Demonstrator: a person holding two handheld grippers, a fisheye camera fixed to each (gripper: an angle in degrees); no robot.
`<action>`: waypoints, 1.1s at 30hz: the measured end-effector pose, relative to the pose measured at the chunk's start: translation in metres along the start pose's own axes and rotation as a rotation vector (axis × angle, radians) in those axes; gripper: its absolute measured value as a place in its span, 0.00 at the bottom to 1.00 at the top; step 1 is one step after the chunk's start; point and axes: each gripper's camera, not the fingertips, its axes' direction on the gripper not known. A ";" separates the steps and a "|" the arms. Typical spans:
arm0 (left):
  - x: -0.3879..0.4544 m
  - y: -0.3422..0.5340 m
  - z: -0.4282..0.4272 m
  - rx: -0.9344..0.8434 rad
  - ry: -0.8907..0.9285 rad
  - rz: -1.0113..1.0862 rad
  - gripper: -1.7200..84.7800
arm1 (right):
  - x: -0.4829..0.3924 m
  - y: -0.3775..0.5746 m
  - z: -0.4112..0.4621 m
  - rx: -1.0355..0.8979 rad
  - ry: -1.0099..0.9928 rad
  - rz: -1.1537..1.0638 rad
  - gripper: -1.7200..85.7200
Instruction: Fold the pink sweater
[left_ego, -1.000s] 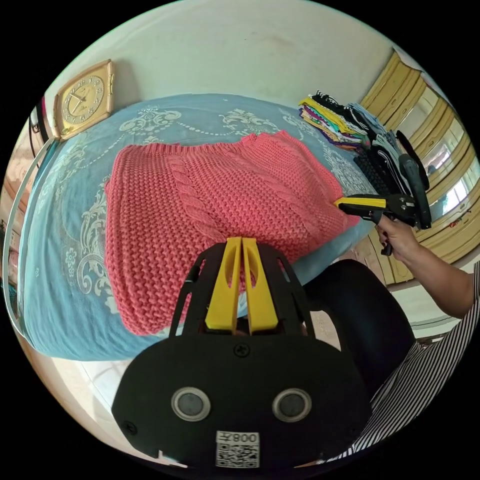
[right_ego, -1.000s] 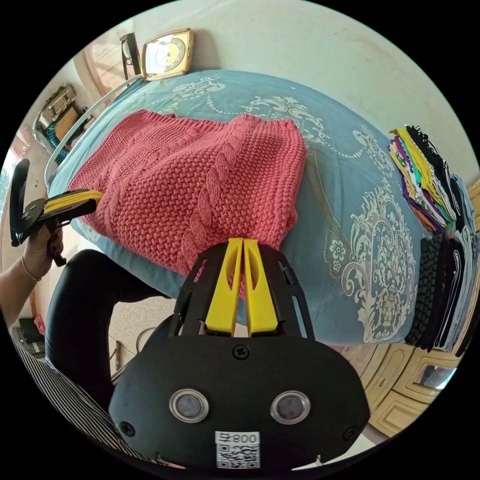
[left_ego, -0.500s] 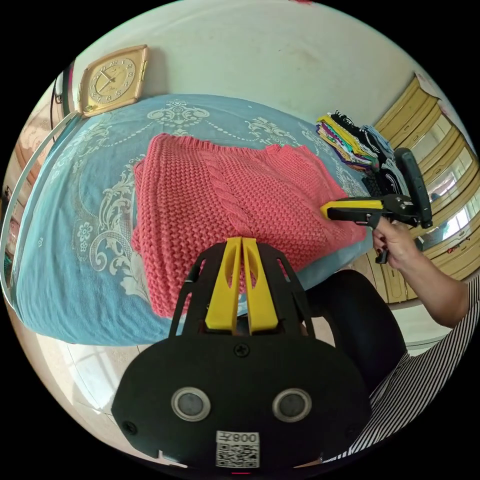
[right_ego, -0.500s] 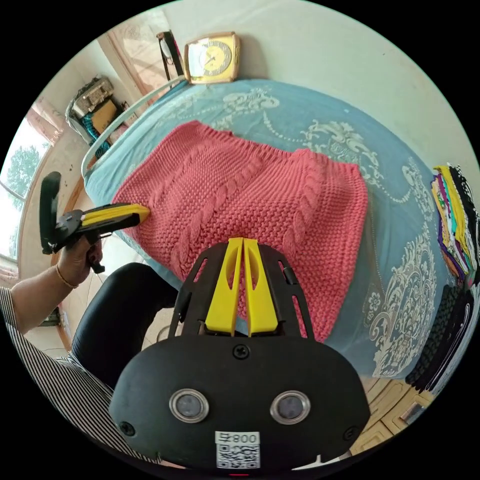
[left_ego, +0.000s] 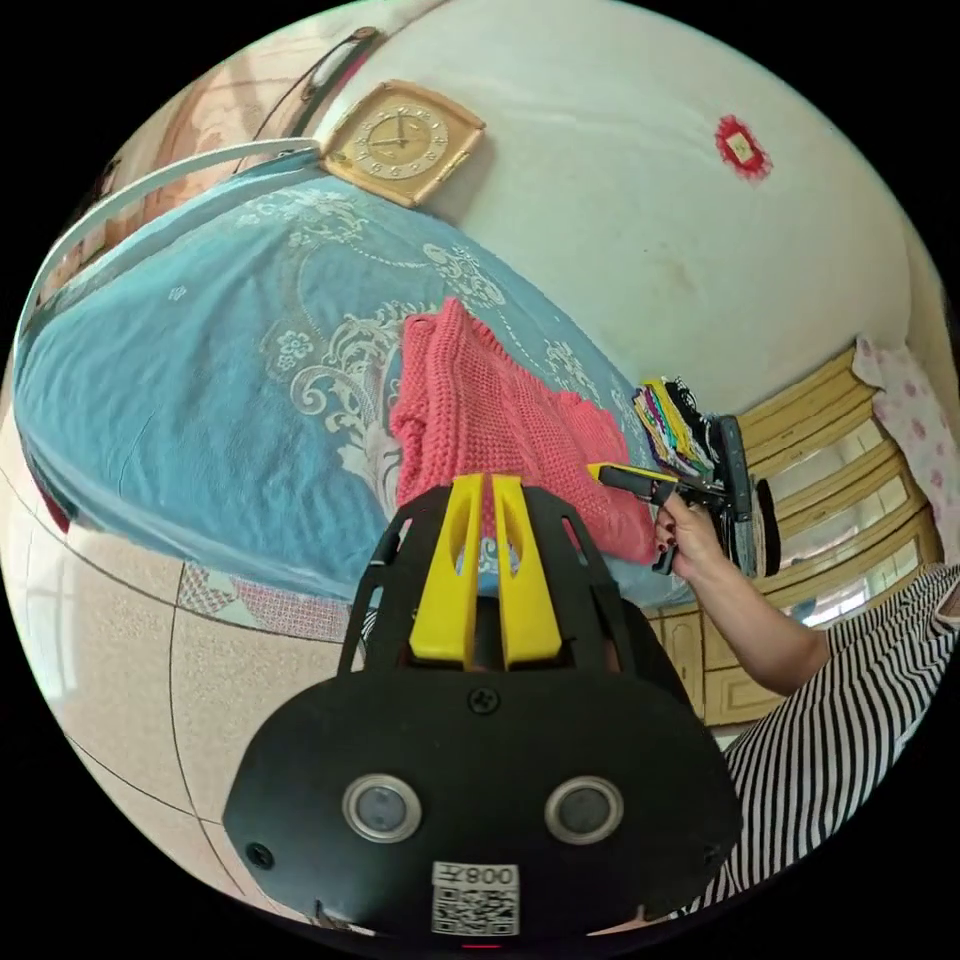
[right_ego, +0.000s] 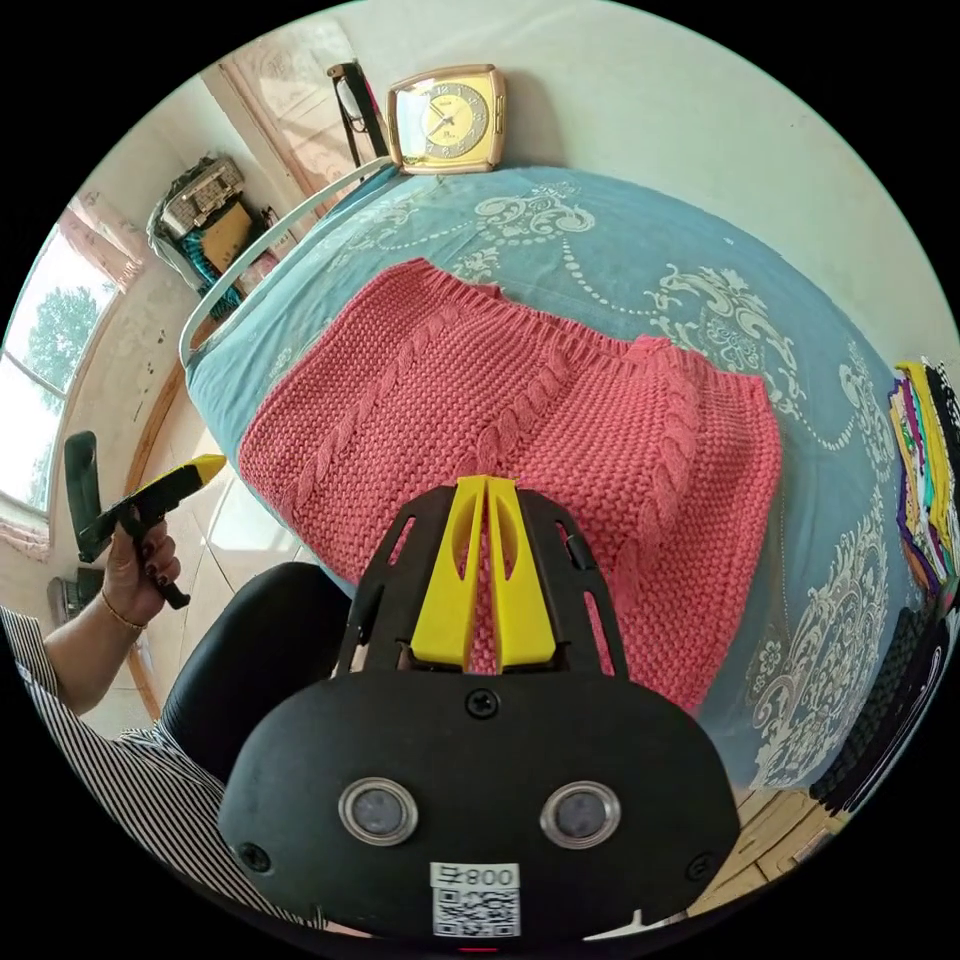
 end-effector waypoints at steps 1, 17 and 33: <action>-0.017 0.001 -0.005 0.015 0.023 -0.066 0.07 | -0.001 -0.007 0.018 -0.057 0.005 -0.008 0.02; -0.137 -0.012 -0.030 0.047 0.221 -0.388 0.15 | 0.017 -0.040 -0.005 0.062 -0.162 0.066 0.03; -0.159 -0.034 -0.004 -0.017 0.282 -0.344 0.15 | -0.086 -0.203 0.031 -0.040 -0.312 -0.100 0.15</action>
